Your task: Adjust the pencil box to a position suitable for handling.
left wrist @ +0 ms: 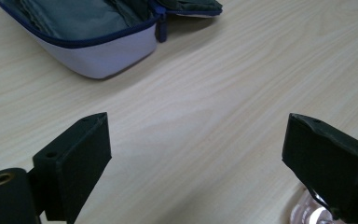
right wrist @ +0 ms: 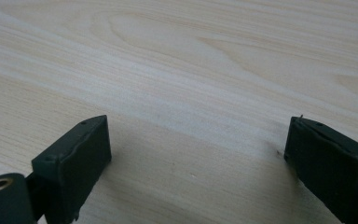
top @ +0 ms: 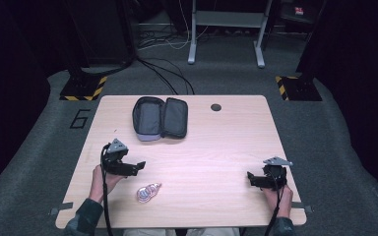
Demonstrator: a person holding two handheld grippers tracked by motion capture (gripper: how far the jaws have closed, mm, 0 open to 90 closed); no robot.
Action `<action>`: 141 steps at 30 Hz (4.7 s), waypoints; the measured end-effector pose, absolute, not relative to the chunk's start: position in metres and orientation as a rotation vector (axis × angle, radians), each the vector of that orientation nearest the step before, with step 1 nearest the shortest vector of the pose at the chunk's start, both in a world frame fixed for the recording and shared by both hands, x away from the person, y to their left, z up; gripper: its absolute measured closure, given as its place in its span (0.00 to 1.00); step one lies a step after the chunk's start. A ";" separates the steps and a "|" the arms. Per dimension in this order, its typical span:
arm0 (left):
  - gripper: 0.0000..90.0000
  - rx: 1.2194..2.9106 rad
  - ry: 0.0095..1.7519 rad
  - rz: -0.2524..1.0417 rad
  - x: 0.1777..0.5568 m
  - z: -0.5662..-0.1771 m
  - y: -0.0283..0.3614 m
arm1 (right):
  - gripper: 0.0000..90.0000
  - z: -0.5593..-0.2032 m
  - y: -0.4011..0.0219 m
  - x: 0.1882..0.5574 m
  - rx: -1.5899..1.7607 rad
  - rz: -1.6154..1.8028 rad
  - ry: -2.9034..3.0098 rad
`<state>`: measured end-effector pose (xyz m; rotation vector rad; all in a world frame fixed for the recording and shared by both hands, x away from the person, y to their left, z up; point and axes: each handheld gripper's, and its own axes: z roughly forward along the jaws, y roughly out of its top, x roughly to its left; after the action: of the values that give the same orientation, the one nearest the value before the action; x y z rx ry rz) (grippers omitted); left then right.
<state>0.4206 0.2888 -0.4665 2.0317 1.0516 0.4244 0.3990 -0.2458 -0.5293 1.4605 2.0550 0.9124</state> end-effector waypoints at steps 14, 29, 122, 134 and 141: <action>0.06 2.067 1.100 0.470 0.470 -0.455 0.298 | 0.07 -0.529 -0.246 0.399 1.461 0.906 2.057; 0.17 2.053 1.199 0.486 0.531 -0.453 0.306 | 0.08 -0.530 -0.246 0.399 1.461 0.912 2.050; 0.42 2.051 1.201 0.330 0.495 -0.475 0.257 | 0.09 -0.529 -0.245 0.399 1.464 0.919 2.053; 0.56 2.073 1.149 0.231 0.490 -0.485 0.237 | 0.09 -0.529 -0.246 0.399 1.461 0.919 2.055; 0.55 2.088 1.109 0.211 0.483 -0.487 0.226 | 0.09 -0.529 -0.245 0.398 1.467 0.919 2.053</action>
<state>0.4831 0.2260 -0.4865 2.0885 1.1095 0.2110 0.3985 -0.2453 -0.5291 1.4668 2.0527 0.9193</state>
